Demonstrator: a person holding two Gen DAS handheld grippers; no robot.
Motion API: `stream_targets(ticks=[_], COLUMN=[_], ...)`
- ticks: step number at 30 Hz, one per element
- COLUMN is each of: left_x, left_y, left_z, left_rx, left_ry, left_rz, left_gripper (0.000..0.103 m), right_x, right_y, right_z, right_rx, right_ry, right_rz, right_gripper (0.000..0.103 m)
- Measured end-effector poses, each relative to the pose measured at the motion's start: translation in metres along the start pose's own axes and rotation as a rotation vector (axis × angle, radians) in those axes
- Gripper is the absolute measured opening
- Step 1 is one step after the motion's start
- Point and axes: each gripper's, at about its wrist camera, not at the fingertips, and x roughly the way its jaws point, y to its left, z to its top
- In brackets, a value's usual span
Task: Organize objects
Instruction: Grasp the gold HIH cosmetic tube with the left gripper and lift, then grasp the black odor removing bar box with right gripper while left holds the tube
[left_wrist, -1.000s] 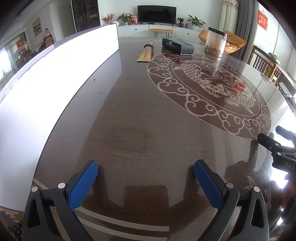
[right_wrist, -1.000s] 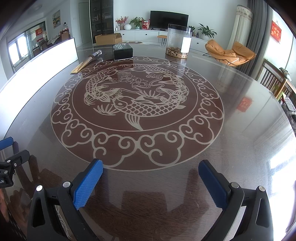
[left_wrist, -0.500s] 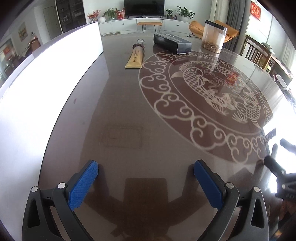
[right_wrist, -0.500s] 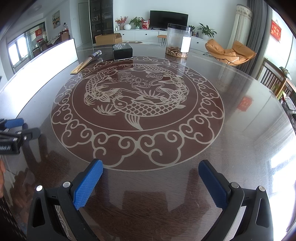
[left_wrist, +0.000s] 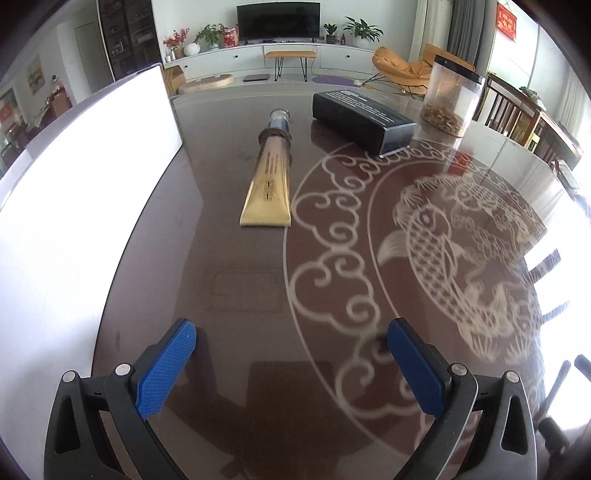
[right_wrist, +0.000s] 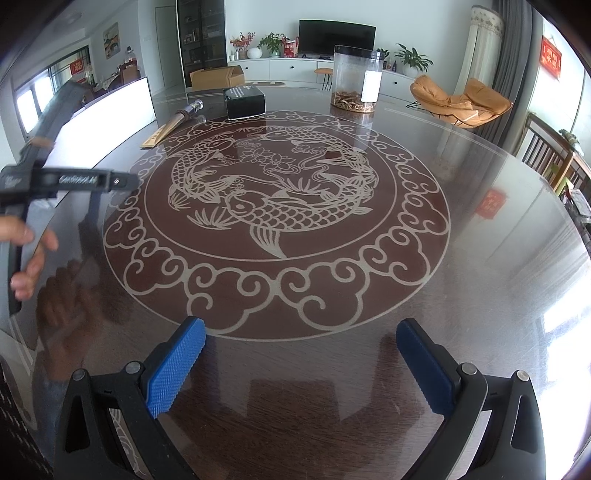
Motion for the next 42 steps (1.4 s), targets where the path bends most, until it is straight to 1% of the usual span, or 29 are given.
stream_targets(ticks=[5, 8, 16, 20, 21, 26, 30, 31, 33, 34, 35, 37, 39, 41, 42], left_x=[0.012, 0.015, 0.027, 0.042, 0.046, 0.069, 0.078, 0.077, 0.067, 0.063, 0.059, 0.049, 0.034, 0.015, 0.007], left_y=[0.003, 0.003, 0.005, 0.009, 0.01, 0.021, 0.021, 0.02, 0.018, 0.015, 0.011, 0.01, 0.017, 0.022, 0.025], left_z=[0.02, 0.023, 0.041, 0.065, 0.073, 0.11, 0.123, 0.123, 0.117, 0.113, 0.106, 0.091, 0.068, 0.039, 0.027], left_rx=[-0.017, -0.02, -0.011, -0.021, -0.01, -0.075, -0.067, -0.062, -0.026, -0.001, 0.029, 0.046, 0.019, -0.001, -0.011], left_ry=[-0.017, -0.037, -0.04, -0.041, -0.039, -0.036, -0.035, -0.045, -0.101, -0.113, -0.123, -0.132, -0.128, -0.129, -0.129], left_rz=[0.013, 0.018, 0.017, 0.023, 0.007, 0.042, 0.043, 0.043, 0.04, 0.041, 0.054, 0.06, 0.026, 0.032, 0.032], left_gripper=[0.103, 0.103, 0.103, 0.103, 0.103, 0.103, 0.102, 0.096, 0.044, 0.033, 0.027, 0.027, 0.026, 0.026, 0.026], right_x=[0.0, -0.001, -0.001, -0.001, -0.001, -0.001, 0.0, 0.0, 0.0, 0.0, 0.002, 0.004, 0.011, 0.024, 0.032], right_y=[0.002, 0.002, 0.002, 0.002, 0.003, 0.003, 0.003, 0.003, 0.003, 0.002, 0.001, 0.003, 0.009, 0.018, 0.024], right_z=[0.0, 0.0, 0.0, 0.0, 0.0, 0.0, 0.001, 0.0, 0.0, 0.001, 0.001, 0.007, 0.018, 0.042, 0.062], right_rx=[-0.005, -0.005, -0.007, -0.008, -0.008, -0.009, -0.01, -0.01, -0.009, -0.005, 0.001, -0.009, -0.055, -0.118, -0.154], right_ry=[0.001, 0.0, 0.001, 0.001, 0.001, 0.002, 0.001, 0.001, 0.003, 0.007, 0.014, 0.014, 0.018, 0.002, -0.04], right_rz=[0.007, 0.007, 0.009, 0.013, 0.013, 0.013, 0.012, 0.011, 0.015, 0.023, 0.036, 0.045, 0.077, 0.13, 0.145], right_gripper=[0.103, 0.103, 0.103, 0.103, 0.103, 0.103, 0.103, 0.103, 0.103, 0.103, 0.103, 0.103, 0.103, 0.103, 0.103])
